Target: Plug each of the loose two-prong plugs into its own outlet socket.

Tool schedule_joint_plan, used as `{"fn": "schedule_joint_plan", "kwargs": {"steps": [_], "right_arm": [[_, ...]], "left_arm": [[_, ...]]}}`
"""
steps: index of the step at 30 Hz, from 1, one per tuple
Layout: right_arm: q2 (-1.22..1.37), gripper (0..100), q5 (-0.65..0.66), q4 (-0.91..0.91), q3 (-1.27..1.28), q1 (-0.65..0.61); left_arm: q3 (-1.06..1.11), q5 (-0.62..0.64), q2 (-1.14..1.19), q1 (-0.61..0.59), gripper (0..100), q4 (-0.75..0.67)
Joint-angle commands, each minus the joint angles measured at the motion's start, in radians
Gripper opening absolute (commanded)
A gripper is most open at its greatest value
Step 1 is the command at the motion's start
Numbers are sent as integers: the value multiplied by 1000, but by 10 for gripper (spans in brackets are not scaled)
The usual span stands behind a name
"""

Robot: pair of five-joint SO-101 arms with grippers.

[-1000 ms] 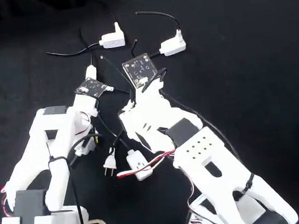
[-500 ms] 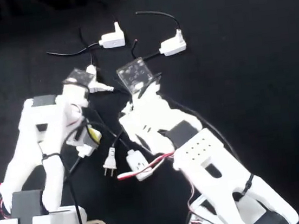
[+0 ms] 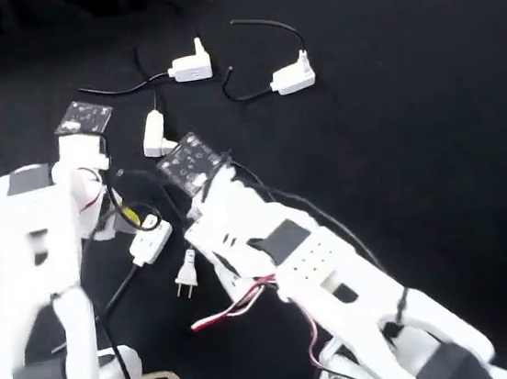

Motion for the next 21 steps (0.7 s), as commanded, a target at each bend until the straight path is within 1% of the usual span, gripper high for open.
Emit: {"fn": "schedule_joint_plan", "kwargs": {"steps": [1, 5, 8, 10, 14, 19, 21], "right_arm": [[117, 12, -2, -23, -142, -35], [196, 12, -2, -23, -205, -61], [219, 12, -2, -23, -236, -84], [232, 12, 3, -35, -251, -98], [289, 12, 8, -130, -255, -109], [398, 12, 84, -241, -259, -110], [433, 11, 91, -272, -271, -110]], "left_arm": [[61, 52, -232, -15, 295, 3], [170, 100, -387, -50, 295, 3], [222, 120, -453, -122, 295, -9], [255, 153, -471, -182, 295, -48], [328, 236, -479, -272, 295, -114], [427, 325, -486, -308, 295, -187], [463, 348, -486, -321, 295, -227]]}}
